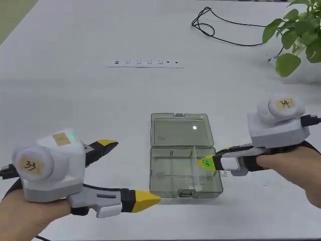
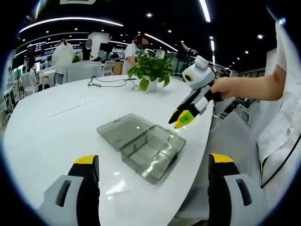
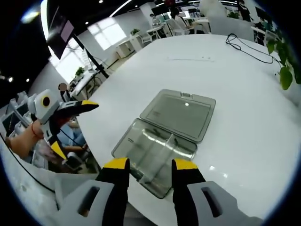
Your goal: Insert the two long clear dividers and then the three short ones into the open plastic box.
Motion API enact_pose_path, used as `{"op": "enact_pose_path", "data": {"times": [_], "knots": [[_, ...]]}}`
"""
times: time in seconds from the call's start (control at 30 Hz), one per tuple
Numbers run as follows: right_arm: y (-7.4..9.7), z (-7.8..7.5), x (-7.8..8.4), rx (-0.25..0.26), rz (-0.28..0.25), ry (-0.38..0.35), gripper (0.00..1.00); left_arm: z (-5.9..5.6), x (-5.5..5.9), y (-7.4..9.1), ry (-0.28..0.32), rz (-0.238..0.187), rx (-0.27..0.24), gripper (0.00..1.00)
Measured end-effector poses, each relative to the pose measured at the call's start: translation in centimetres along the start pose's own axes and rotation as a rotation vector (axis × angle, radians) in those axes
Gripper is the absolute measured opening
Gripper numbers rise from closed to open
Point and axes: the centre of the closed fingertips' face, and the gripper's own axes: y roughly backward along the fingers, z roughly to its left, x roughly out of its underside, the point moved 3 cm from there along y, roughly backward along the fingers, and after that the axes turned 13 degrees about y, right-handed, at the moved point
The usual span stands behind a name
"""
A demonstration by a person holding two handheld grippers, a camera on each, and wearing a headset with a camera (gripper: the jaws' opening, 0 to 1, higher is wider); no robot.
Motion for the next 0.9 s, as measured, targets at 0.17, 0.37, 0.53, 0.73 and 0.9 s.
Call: {"op": "enact_pose_path", "data": {"times": [0.17,0.37,0.53,0.73,0.9], "knots": [[1.6,0.2,0.0,-0.029,-0.038,0.048,0.43,-0.6,-0.3,-0.2,0.005,-0.012,-0.017,0.99],[3.1,0.1,0.2,-0.039,-0.078,0.234,0.57,-0.8,-0.5,-0.3,0.012,-0.02,-0.038,0.98],[4.2,0.3,0.9,-0.075,-0.1,0.299,0.63,-0.8,-0.4,-0.1,0.015,-0.023,-0.059,0.98],[5.2,-0.4,1.5,-0.078,-0.162,0.334,0.7,-0.4,0.2,0.2,0.027,-0.005,-0.084,0.96],[6.1,-1.2,2.8,-0.076,-0.181,0.37,0.75,0.5,1.0,0.4,0.043,0.026,-0.12,0.94]]}}
